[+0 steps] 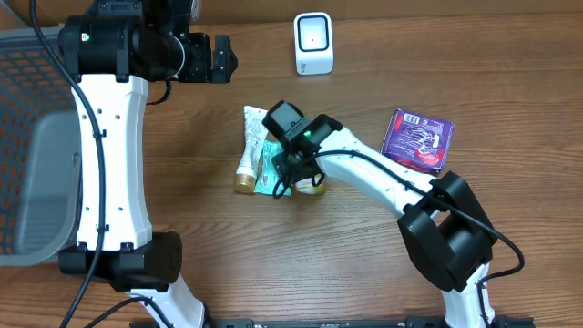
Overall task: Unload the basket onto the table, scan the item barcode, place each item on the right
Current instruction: 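Lift the green packet and carry it toward the scanner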
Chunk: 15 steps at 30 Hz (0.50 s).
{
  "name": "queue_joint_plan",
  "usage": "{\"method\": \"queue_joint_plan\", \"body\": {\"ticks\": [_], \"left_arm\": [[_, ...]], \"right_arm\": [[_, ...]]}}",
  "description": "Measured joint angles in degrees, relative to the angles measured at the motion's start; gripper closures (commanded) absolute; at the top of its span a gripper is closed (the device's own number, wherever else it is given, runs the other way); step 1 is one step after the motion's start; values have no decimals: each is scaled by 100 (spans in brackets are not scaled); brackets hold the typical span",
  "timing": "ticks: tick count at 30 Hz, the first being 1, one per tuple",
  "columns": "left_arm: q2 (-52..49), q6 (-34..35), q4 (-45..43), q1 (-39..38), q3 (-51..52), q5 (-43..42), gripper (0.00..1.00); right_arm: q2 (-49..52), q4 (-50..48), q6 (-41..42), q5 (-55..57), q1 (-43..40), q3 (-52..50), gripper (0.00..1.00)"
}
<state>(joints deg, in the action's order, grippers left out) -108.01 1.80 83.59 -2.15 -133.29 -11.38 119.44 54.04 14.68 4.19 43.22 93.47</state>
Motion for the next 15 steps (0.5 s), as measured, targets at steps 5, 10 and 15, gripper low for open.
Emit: {"method": "queue_joint_plan", "body": {"ticks": [5, 10, 15], "left_arm": [[0, 0, 2, 0, 0, -2, 0], [0, 0, 0, 0, 0, -2, 0], [0, 0, 0, 0, 0, 0, 0]], "right_arm": [[-17, 435, 219, -304, -317, 258, 1], [-190, 654, 361, -623, -879, 367, 1], [-212, 315, 970, -1156, -999, 302, 4]]}}
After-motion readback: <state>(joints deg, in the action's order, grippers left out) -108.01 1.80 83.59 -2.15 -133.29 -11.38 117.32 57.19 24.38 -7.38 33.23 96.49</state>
